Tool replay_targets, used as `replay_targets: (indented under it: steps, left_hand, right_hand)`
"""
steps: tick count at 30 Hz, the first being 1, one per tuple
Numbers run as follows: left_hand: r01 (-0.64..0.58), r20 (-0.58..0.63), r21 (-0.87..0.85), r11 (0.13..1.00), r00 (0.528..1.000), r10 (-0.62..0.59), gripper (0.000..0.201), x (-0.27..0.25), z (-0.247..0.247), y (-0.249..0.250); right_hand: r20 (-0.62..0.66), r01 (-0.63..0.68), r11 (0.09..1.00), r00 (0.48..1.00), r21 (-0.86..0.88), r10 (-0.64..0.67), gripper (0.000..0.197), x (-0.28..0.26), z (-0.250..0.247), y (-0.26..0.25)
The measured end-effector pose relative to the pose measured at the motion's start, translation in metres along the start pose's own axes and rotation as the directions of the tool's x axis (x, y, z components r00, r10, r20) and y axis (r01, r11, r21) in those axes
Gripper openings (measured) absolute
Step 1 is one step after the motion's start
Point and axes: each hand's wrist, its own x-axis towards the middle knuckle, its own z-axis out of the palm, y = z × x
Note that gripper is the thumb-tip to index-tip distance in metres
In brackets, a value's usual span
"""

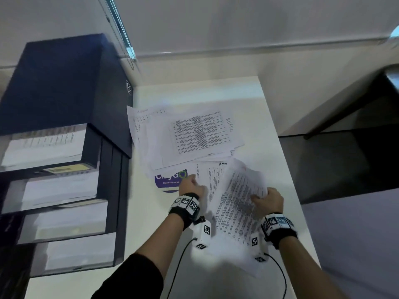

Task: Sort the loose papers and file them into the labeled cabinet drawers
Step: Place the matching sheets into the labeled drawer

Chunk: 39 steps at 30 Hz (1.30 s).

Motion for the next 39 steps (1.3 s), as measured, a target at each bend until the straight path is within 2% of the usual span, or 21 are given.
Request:
replay_targets:
  steps: [6, 7, 9, 11, 13, 17, 20, 21, 24, 25, 27, 29, 31, 34, 36, 38, 39]
  left_hand:
    - [-0.010, 0.066, -0.025, 1.000, 0.998, 0.011, 0.048, 0.002, 0.016, -0.003]
    - [-0.011, 0.064, -0.030, 0.999, 0.998, 0.013, 0.046, 0.001, 0.016, -0.006]
    - [-0.020, 0.063, -0.007, 1.000, 0.998, 0.020, 0.039, 0.000, 0.016, -0.012]
    - [-0.051, 0.050, 0.003, 0.999, 0.997, 0.050, 0.039, -0.001, 0.016, -0.016]
    - [-0.083, 0.038, 0.003, 0.997, 0.996, 0.083, 0.042, -0.003, 0.016, -0.019]
    - [-0.107, 0.075, 0.000, 0.994, 0.991, 0.107, 0.033, -0.008, 0.006, -0.026]
    - [-0.101, 0.105, -0.067, 0.993, 0.989, 0.107, 0.030, -0.010, -0.007, -0.040]
    - [-0.088, 0.119, -0.092, 0.992, 0.988, 0.098, 0.035, -0.008, -0.011, -0.046]
    - [0.012, 0.173, -0.288, 0.958, 0.984, 0.040, 0.072, -0.006, -0.019, -0.061]
    - [0.029, 0.197, -0.315, 0.949, 0.980, 0.036, 0.070, -0.007, -0.022, -0.063]
    - [0.019, 0.197, -0.327, 0.945, 0.979, 0.048, 0.051, -0.010, -0.025, -0.066]
    - [0.004, 0.150, -0.365, 0.931, 0.987, 0.055, 0.036, -0.017, -0.027, -0.063]
    - [-0.041, 0.066, -0.356, 0.933, 0.995, 0.070, 0.034, -0.022, -0.027, -0.060]
    - [-0.112, -0.002, -0.195, 0.974, 0.993, 0.114, 0.039, -0.024, -0.026, -0.055]
    - [-0.114, -0.025, -0.129, 0.985, 0.993, 0.111, 0.042, -0.020, -0.024, -0.052]
    - [-0.067, 0.003, -0.099, 0.993, 0.998, 0.067, 0.043, -0.015, -0.022, -0.054]
    - [-0.029, 0.037, -0.095, 0.995, 0.999, 0.033, 0.041, -0.014, -0.019, -0.055]
  right_hand:
    - [0.069, -0.001, 0.999, 0.998, 0.043, -0.002, 0.008, -0.013, 0.013, -0.002]
    - [0.116, -0.003, 1.000, 0.993, 0.029, 0.000, 0.009, -0.015, 0.014, 0.001]
    - [0.316, 0.011, 1.000, 0.949, -0.025, -0.002, 0.015, -0.019, 0.017, 0.009]
    - [0.492, 0.029, 0.998, 0.871, -0.056, 0.002, 0.028, -0.021, 0.017, 0.013]
    - [0.535, 0.029, 1.000, 0.845, -0.001, -0.023, 0.034, -0.023, 0.011, 0.011]
    - [0.517, -0.002, 0.983, 0.851, 0.181, -0.094, 0.035, -0.029, -0.002, 0.003]
    - [0.500, -0.051, 0.976, 0.864, 0.211, -0.062, 0.039, -0.032, -0.008, 0.001]
    - [0.493, -0.071, 0.975, 0.869, 0.212, -0.044, 0.046, -0.032, -0.009, 0.004]
    - [0.502, -0.106, 0.972, 0.865, 0.210, -0.015, 0.082, -0.032, -0.007, 0.015]
    - [0.506, -0.114, 0.969, 0.862, 0.218, -0.013, 0.088, -0.030, -0.003, 0.020]
    - [0.489, -0.137, 0.963, 0.872, 0.231, 0.007, 0.091, -0.029, 0.002, 0.027]
    - [0.464, -0.165, 0.951, 0.885, 0.261, 0.026, 0.091, -0.030, 0.004, 0.030]
    - [0.458, -0.163, 0.945, 0.889, 0.283, 0.016, 0.085, -0.034, 0.004, 0.027]
    - [0.425, -0.151, 0.951, 0.905, 0.269, 0.024, 0.045, -0.050, -0.005, 0.012]
    - [0.303, -0.081, 0.976, 0.953, 0.203, 0.016, 0.028, -0.052, -0.011, 0.007]
    - [0.101, -0.069, 0.991, 0.993, 0.116, 0.057, 0.026, -0.044, -0.022, 0.008]
    - [0.009, -0.089, 0.990, 0.996, 0.112, 0.089, 0.031, -0.039, -0.031, 0.009]
